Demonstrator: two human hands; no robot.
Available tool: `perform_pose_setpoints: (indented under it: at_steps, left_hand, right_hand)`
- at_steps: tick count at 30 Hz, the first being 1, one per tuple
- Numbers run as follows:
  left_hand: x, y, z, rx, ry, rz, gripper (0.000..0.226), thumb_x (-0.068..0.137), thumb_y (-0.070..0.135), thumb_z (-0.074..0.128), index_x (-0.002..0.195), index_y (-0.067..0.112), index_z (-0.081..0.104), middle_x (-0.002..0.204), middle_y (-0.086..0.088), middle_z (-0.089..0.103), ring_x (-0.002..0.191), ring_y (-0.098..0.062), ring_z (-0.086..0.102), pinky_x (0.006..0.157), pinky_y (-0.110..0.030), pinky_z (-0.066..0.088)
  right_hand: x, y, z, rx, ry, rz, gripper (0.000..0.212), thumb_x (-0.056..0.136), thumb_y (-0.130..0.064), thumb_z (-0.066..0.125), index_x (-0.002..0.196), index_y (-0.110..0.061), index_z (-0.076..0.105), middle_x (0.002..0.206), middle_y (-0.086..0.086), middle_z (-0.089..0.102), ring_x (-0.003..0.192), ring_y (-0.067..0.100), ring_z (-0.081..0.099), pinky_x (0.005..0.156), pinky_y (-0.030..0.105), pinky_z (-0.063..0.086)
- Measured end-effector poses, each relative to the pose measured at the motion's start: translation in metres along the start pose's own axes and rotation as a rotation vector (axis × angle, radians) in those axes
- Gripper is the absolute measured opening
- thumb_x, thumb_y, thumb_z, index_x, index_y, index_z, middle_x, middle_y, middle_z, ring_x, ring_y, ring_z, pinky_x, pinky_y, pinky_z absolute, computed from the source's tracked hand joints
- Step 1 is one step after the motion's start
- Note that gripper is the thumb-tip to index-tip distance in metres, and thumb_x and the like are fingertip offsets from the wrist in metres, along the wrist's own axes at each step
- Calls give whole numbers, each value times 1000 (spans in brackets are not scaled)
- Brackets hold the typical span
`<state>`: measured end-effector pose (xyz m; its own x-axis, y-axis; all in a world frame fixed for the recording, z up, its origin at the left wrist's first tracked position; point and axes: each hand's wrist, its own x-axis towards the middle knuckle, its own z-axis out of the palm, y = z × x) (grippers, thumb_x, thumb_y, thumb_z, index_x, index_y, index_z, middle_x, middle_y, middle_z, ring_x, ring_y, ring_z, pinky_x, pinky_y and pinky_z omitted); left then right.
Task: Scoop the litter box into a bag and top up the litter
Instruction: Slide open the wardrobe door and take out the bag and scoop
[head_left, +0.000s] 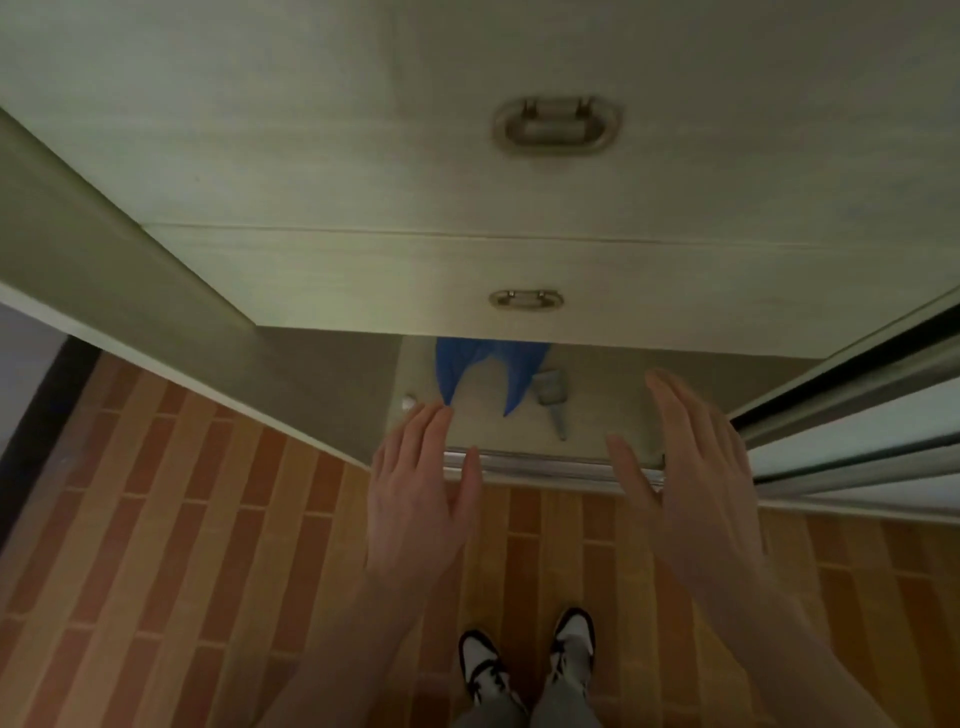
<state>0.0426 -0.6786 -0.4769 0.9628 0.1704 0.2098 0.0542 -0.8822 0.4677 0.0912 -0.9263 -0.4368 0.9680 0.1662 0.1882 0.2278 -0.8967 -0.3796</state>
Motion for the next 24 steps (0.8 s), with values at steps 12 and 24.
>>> perform_pose_setpoints:
  at_steps: [12, 24]
  left_hand:
    - [-13, -79, 199, -207, 41, -369, 51, 99, 45, 59, 143, 22, 50, 136, 2, 58, 126, -17, 54, 98, -39, 49]
    - [-17, -183, 340, -199, 17, -596, 63, 98, 49, 57, 150, 18, 42, 144, -3, 54, 130, -23, 51, 99, -46, 49]
  right_hand:
    - [-33, 64, 199, 56, -120, 149, 68, 96, -52, 54, 152, -17, 38, 147, 6, 52, 130, 25, 50, 106, 50, 46]
    - [-26, 141, 364, 152, -196, 240, 70, 97, -52, 52, 156, -22, 29, 153, 6, 45, 135, 30, 48, 108, 47, 45]
